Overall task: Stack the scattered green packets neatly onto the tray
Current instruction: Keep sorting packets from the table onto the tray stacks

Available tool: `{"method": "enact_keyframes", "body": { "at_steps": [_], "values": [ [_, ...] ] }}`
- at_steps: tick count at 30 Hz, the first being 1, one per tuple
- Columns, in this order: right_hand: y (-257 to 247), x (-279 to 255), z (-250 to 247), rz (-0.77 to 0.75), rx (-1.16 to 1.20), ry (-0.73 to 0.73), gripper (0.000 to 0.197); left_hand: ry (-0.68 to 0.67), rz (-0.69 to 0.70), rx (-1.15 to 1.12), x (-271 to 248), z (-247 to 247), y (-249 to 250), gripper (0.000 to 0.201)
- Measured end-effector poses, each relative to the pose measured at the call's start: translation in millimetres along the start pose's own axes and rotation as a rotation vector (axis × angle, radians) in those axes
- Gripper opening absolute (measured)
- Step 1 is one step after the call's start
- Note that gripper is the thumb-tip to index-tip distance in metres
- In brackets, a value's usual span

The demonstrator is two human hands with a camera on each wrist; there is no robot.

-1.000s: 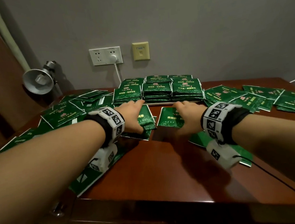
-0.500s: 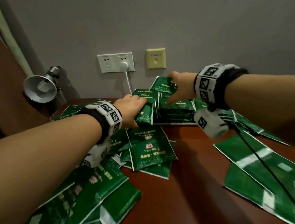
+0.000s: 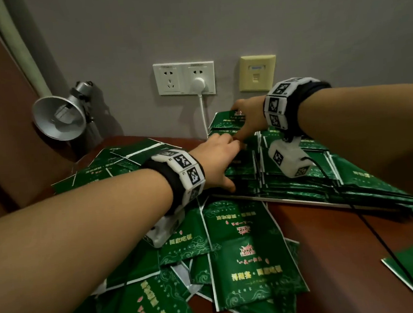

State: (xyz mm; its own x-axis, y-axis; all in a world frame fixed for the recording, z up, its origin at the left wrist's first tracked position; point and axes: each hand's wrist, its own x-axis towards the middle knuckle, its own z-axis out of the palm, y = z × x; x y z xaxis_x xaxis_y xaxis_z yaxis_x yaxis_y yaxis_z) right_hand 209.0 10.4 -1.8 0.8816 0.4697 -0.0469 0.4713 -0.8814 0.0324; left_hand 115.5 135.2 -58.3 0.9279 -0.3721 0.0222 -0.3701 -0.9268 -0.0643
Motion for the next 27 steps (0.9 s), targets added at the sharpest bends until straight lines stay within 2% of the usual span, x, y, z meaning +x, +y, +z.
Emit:
{"method": "enact_keyframes", "body": {
  "at_steps": [3,7,14,18,22,27],
  "values": [
    [-4,7,3,-0.024,-0.022,-0.032,0.075,0.034,0.012,-0.024,-3,4,2,0.085],
    [-7,8,6,-0.034,-0.028,-0.121,0.083,0.078,0.001,-0.03,-10,3,5,0.081],
    [23,-40,-7,0.031,-0.029,-0.012,0.084,0.136,-0.013,-0.012,-29,-16,25,0.085],
    [48,-106,-6,0.075,-0.028,-0.04,0.084,0.134,0.029,0.022,-39,-31,68,0.084],
    [76,-194,-1,0.114,-0.023,-0.076,0.081,0.084,0.122,0.032,-52,-35,138,0.068],
    [107,-306,18,0.238,-0.058,-0.162,0.087,-0.116,0.267,-0.033,-72,-14,245,0.064]
  ]
}}
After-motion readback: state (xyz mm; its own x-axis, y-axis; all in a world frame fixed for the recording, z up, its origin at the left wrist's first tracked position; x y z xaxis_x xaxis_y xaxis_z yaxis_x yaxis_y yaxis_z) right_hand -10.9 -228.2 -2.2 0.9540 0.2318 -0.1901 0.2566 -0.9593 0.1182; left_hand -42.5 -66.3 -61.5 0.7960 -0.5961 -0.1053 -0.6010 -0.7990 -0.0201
